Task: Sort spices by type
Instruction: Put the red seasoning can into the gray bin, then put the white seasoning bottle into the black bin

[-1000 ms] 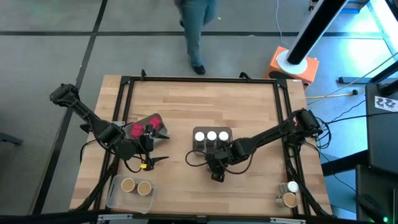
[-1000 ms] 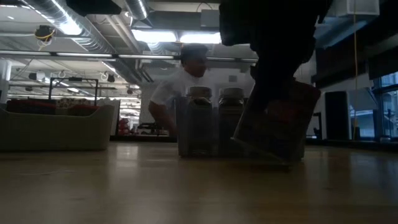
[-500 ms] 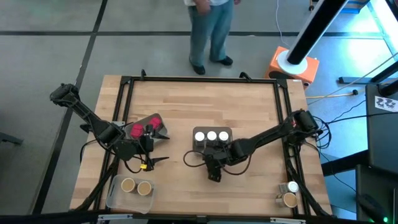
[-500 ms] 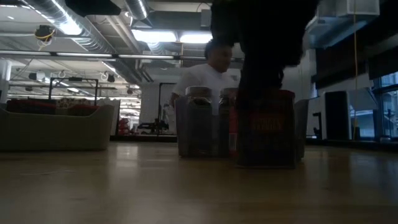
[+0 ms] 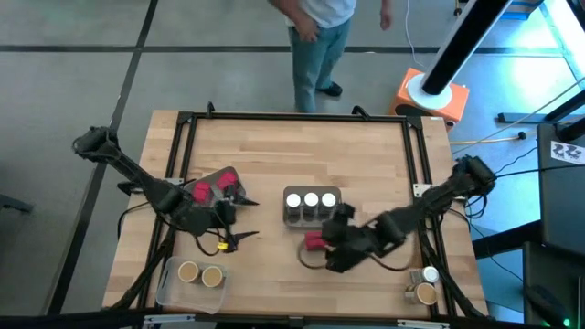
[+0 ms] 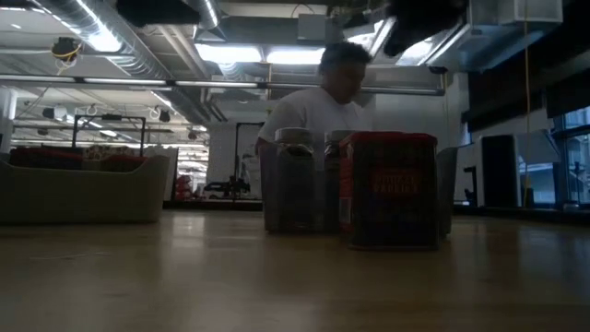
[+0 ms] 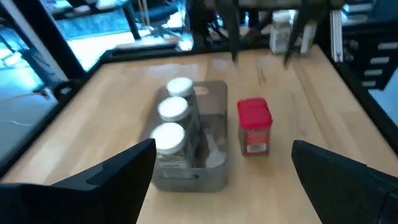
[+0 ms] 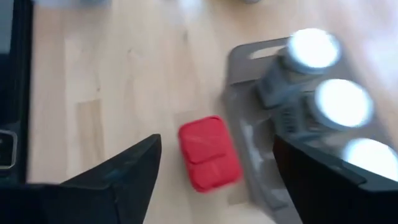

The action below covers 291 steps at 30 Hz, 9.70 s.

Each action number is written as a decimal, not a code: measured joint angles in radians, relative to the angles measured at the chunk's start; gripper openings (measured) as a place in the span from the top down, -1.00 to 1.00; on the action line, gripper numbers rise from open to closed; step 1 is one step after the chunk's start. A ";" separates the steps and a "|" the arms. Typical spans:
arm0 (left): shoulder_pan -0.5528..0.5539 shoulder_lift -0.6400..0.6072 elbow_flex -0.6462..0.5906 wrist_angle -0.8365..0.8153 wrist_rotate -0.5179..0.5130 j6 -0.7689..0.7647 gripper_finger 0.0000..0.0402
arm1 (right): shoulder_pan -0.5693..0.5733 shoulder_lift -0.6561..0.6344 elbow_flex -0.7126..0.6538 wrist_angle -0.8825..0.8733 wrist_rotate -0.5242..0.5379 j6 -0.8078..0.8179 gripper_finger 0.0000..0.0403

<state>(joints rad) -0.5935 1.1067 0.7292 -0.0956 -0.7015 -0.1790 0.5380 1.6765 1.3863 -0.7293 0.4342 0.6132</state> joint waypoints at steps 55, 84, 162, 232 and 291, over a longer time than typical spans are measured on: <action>0.275 0.884 0.335 0.518 0.475 0.030 -0.79 | 0.140 -0.258 -0.427 0.051 0.733 0.301 -0.54; 0.250 0.854 0.334 0.486 0.453 0.057 0.01 | 0.140 -0.258 -0.427 0.047 0.733 0.299 -0.54; -0.019 -0.035 -0.255 -0.551 -0.281 -0.852 -0.02 | 0.140 -0.258 -0.427 0.048 0.727 0.298 -0.54; -0.218 -0.043 -0.135 -0.416 -0.222 -0.672 -0.50 | 0.298 -0.156 -0.043 -0.689 -0.775 1.239 0.15; -0.215 -0.043 -0.136 -0.416 -0.244 -0.672 -0.50 | 0.477 -0.156 -0.224 -0.530 -0.772 1.237 0.96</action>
<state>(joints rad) -0.8089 1.0641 0.5930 -0.5117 -0.9455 -0.8513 1.0153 1.5201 1.1627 -1.2590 -0.3377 1.8506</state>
